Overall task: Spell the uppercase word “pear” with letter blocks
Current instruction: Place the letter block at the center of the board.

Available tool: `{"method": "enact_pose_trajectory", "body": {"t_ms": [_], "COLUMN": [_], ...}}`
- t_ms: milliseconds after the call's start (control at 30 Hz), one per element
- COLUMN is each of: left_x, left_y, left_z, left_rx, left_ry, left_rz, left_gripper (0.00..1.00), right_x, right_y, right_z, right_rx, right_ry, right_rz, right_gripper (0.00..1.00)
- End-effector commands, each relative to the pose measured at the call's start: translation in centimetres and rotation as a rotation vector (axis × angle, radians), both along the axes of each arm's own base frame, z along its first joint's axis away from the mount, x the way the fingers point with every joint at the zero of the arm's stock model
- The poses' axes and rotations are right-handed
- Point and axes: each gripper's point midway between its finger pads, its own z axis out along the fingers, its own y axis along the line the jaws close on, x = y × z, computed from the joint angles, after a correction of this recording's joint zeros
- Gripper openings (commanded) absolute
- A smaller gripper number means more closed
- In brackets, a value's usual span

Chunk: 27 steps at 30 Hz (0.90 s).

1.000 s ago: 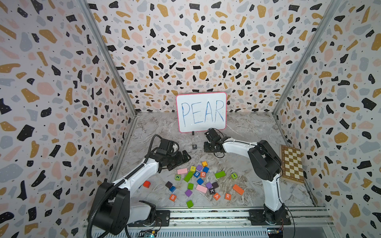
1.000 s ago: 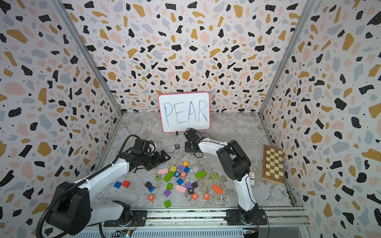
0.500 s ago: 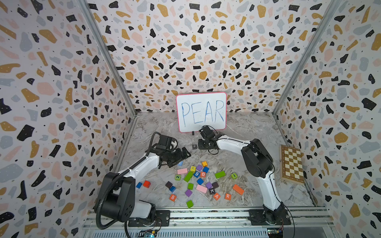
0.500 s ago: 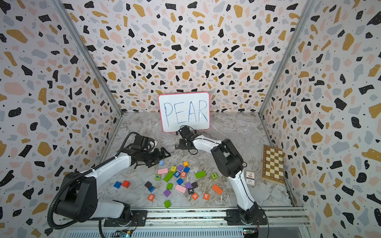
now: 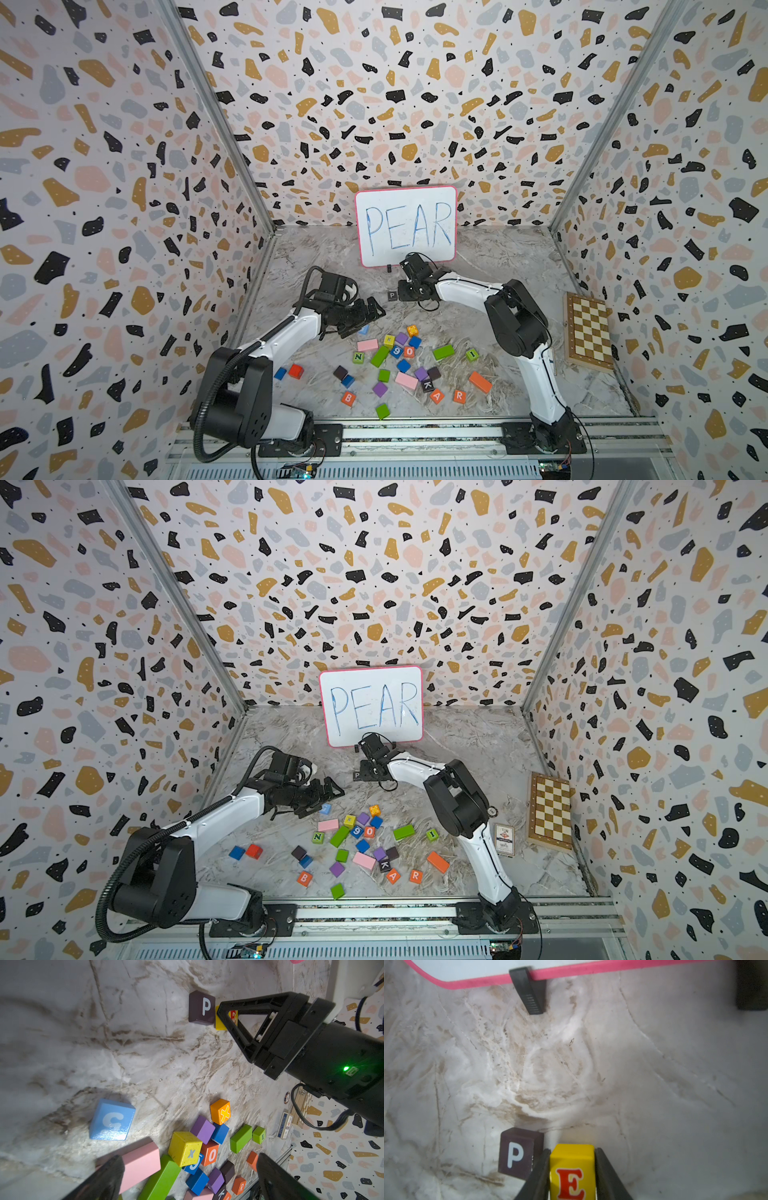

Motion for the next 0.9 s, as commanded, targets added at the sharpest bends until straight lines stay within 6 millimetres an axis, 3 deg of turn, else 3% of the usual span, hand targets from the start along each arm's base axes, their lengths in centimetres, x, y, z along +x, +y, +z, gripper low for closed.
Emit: {"method": "enact_pose_trajectory", "body": {"t_ms": [0, 867], "left_x": [0.2, -0.2], "left_y": [-0.1, 0.2], "left_z": [1.0, 1.4], "left_rx": [-0.016, -0.023], "left_ry": [-0.035, -0.052], "left_rz": [-0.005, 0.008], "left_gripper": [0.99, 0.99], "right_x": [-2.2, -2.4], "right_y": [-0.8, -0.5], "right_z": [-3.4, -2.4], "right_rx": [-0.068, -0.042], "right_ry": [0.109, 0.110], "right_rz": [0.013, 0.005], "right_gripper": [0.37, 0.43]}}
